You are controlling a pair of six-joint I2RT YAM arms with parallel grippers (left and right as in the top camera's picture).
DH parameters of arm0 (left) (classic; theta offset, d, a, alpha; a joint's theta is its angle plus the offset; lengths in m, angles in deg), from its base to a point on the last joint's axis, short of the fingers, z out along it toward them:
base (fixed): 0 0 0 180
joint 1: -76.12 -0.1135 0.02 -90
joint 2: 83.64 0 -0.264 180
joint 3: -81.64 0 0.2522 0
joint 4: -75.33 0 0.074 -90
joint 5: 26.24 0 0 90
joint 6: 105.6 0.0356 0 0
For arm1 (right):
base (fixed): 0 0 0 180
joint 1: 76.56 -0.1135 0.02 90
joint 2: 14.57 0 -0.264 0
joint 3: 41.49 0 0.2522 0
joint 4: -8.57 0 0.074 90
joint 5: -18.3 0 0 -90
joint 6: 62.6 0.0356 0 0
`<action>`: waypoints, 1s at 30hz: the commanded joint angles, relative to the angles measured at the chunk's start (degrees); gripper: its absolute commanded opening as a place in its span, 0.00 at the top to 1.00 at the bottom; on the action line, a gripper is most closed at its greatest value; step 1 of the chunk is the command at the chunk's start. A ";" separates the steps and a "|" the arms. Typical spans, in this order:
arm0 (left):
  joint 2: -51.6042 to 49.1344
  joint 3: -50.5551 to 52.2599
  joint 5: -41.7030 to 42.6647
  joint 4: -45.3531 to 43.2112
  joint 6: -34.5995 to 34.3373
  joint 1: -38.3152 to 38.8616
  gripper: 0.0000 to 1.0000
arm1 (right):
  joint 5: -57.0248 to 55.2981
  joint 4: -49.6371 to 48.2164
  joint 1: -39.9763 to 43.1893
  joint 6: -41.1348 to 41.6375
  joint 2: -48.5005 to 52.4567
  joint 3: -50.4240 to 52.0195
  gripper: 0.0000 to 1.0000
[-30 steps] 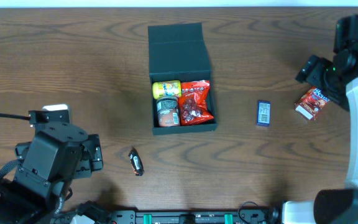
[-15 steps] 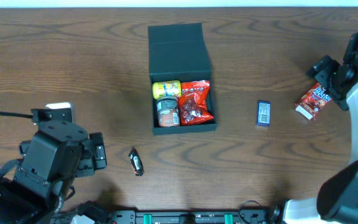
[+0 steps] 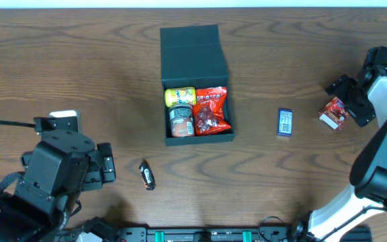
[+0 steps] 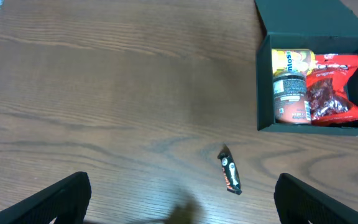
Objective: Pack container
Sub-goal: 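Move the right gripper over the red Hello Panda box, then close the right gripper on the Hello Panda box top and lift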
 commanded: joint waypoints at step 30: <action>-0.09 0.17 0.17 -1.79 0.68 -0.09 0.05 | -1.36 -3.96 0.35 0.87 4.17 2.08 0.15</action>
